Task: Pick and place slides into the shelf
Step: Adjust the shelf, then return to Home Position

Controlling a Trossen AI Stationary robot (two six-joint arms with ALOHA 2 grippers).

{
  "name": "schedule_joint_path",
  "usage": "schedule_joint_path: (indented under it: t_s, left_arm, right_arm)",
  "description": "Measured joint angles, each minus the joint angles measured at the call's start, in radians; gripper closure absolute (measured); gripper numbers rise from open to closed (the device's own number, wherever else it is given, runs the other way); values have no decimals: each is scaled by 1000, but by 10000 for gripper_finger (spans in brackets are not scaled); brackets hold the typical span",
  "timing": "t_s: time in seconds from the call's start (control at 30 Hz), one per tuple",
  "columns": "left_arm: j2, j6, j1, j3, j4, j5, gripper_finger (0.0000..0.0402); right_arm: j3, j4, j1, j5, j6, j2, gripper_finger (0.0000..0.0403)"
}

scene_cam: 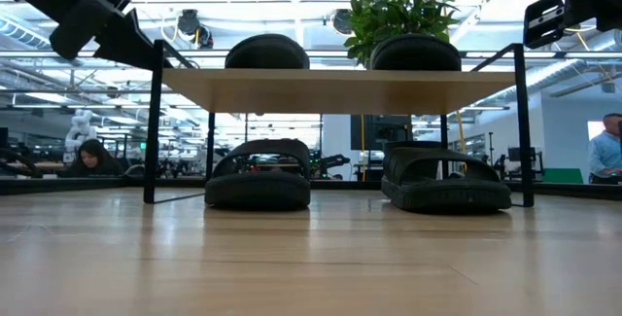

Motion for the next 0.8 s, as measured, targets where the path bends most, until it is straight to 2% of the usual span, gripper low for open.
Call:
schedule_joint_path:
  t_s: [0.3,0.6,0.7,0.8]
  left_arm:
    - [0,-32,-42,0,-30,-4,402]
    - [-56,-296,-76,0,-318,-153,402]
    - [-100,-280,-109,0,-341,-200,401]
    - [-148,-159,-135,0,-309,-185,401]
  right_arm:
    - [0,-3,0,1,0,0,403]
    - [23,-11,0,0,28,-1,403]
    - [61,-123,0,0,48,0,403]
    - [102,-192,1,60,36,0,403]
